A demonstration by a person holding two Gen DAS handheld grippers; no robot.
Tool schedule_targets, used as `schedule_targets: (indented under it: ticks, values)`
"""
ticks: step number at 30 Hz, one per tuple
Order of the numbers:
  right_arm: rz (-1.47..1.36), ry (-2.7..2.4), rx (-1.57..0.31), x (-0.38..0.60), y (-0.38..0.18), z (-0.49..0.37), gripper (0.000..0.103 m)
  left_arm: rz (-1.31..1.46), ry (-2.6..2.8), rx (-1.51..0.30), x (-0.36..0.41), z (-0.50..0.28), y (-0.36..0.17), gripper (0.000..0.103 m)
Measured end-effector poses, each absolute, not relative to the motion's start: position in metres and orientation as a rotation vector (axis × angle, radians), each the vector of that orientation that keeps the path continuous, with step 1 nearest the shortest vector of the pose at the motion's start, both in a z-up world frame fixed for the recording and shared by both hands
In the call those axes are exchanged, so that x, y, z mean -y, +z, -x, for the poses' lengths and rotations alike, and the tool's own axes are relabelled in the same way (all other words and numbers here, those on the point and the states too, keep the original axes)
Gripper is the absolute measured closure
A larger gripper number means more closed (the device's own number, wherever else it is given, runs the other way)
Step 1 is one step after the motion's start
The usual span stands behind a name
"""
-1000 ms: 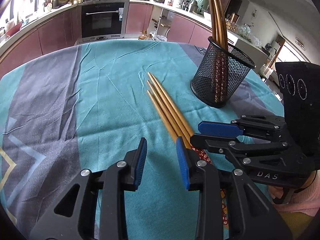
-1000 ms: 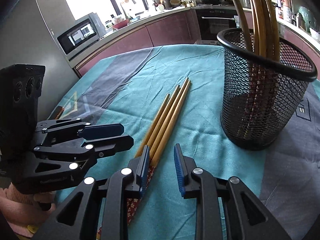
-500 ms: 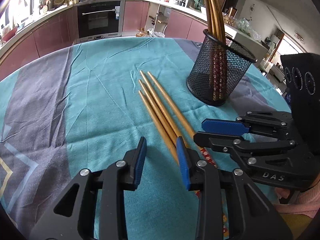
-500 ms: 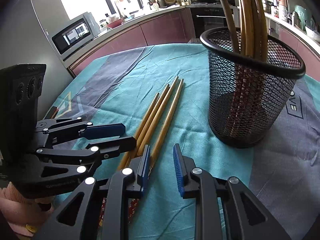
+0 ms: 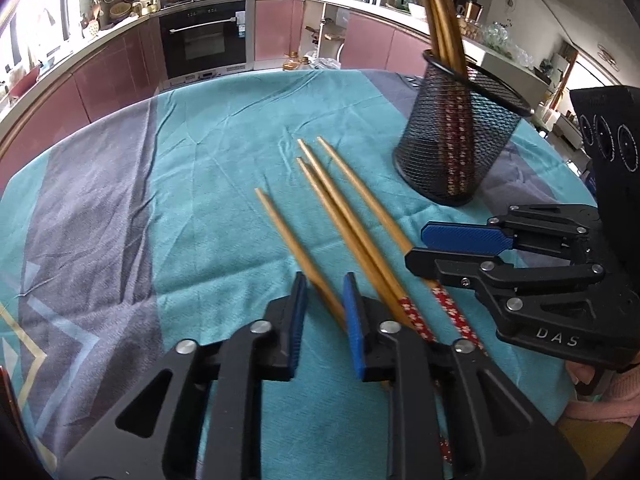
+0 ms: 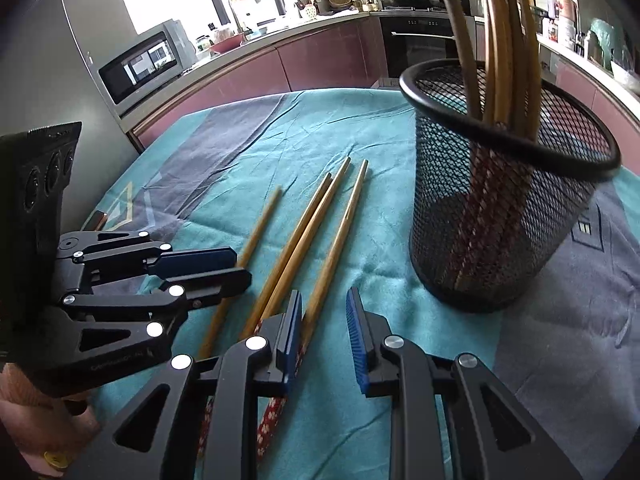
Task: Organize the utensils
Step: 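Move both open tools back down to the chopsticks on the cloth, then grasp a chopstick with the left tool while the right tool grasps another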
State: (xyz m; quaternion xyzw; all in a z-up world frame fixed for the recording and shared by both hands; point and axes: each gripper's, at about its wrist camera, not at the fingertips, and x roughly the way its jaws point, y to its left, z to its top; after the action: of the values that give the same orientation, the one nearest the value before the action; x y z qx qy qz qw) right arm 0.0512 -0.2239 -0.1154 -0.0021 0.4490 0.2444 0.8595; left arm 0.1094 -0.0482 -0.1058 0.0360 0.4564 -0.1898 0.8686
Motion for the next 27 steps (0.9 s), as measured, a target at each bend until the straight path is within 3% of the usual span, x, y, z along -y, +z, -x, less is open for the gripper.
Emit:
schedule_targets:
  ticks: [9,17,27]
  values:
    - [0.042,0.484,-0.925,0.212,-0.116,-0.065,0.081,-0.060,-0.390,-0.958,0.042,-0.120,-0.107,0.087]
    - [-0.008,0.466,-0.922,0.219,-0.118,-0.069,0.096,-0.034,-0.345,-0.948,0.043,-0.122,-0.108,0.095]
    - [-0.071,0.495,-0.905,0.232,-0.110,-0.061,0.097,0.028,-0.351,-0.934,0.031,-0.114,-0.101,0.096]
